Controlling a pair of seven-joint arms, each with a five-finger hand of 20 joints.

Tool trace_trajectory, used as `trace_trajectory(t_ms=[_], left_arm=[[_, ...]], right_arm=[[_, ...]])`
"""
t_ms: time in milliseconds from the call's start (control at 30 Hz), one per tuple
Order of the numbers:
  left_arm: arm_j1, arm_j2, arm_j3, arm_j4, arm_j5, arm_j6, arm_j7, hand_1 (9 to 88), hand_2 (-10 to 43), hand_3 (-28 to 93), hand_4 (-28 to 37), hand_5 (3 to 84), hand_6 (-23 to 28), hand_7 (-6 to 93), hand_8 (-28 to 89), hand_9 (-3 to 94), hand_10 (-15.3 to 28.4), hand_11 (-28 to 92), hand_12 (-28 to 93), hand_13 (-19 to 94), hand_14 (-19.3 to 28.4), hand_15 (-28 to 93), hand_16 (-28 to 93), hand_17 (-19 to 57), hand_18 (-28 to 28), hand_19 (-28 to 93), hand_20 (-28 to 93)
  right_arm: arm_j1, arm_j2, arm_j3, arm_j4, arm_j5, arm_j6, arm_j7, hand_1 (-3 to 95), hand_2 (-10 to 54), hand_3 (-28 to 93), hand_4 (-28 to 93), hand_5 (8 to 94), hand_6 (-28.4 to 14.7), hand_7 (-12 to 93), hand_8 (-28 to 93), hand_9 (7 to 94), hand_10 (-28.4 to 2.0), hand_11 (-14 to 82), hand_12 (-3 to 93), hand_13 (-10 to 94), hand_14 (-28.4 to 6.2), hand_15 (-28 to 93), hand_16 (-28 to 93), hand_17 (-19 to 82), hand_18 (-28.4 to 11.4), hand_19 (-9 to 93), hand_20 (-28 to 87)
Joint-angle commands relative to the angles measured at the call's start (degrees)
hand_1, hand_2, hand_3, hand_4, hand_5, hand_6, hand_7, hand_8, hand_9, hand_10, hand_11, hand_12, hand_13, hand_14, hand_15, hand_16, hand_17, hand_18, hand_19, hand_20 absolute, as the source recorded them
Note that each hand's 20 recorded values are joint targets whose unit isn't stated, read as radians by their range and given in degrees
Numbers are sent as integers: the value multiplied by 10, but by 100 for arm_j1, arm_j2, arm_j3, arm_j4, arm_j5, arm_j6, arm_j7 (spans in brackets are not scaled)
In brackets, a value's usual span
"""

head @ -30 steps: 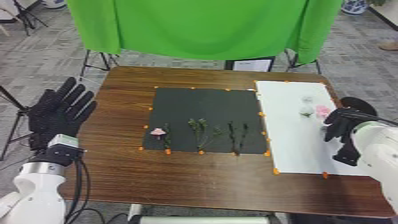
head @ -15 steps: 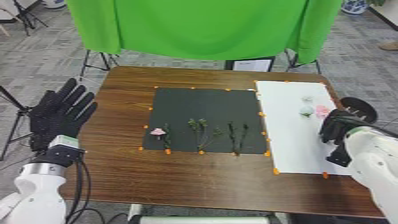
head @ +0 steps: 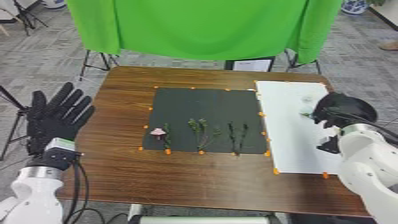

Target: Arrange flowers

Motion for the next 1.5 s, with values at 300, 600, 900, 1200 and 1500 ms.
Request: trace_trajectory(t_ms=[300,600,900,1200,1500], left_arm=[[-17,-80,135,50,-19,-118,-294,299,198,462,-283,391,84,58,-62,304,146,122,109,197,149,225,-44,-54,129,267,83],[-324,17,401,131,-30,-127,-290,300,195,476,-283,391,84,60,-63,304,146,123,110,198,148,226,-43,-54,129,266,83],[-150,100,366,23,-179,-34,-112,307,196,462,-283,391,84,60,-63,304,145,123,110,197,148,227,-44,-54,129,266,83],[-365,176,453,131,-162,-83,-111,298,196,477,-283,390,83,61,-63,304,146,121,109,197,150,229,-45,-54,129,266,82],[-402,203,491,118,-272,-91,-52,259,185,576,-283,391,84,63,-64,304,146,123,109,198,149,234,-46,-54,128,268,82]], right_arm=[[3687,-1887,-3222,1076,94,-548,-1485,574,-74,706,-283,739,29,316,-6,857,-66,49,315,749,-57,410,415,393,-190,804,399],[4468,-2862,-4324,2590,115,-289,-2238,564,-75,720,-283,738,29,319,-18,851,-64,52,313,747,-59,410,420,388,-188,797,399],[4519,-3619,-4268,3288,-528,-1058,-2308,557,-76,725,-283,731,36,328,-34,845,-63,52,308,740,-56,401,419,383,-186,784,398],[4264,-3707,-4370,3303,-650,-1179,-1967,563,-77,724,-283,714,30,324,-46,829,-64,48,306,728,-46,384,429,376,-184,774,398],[4181,-3760,-4385,3279,-827,-1190,-1994,571,-82,729,-283,694,24,318,-47,810,-73,54,296,720,-40,363,447,370,-183,764,398]])
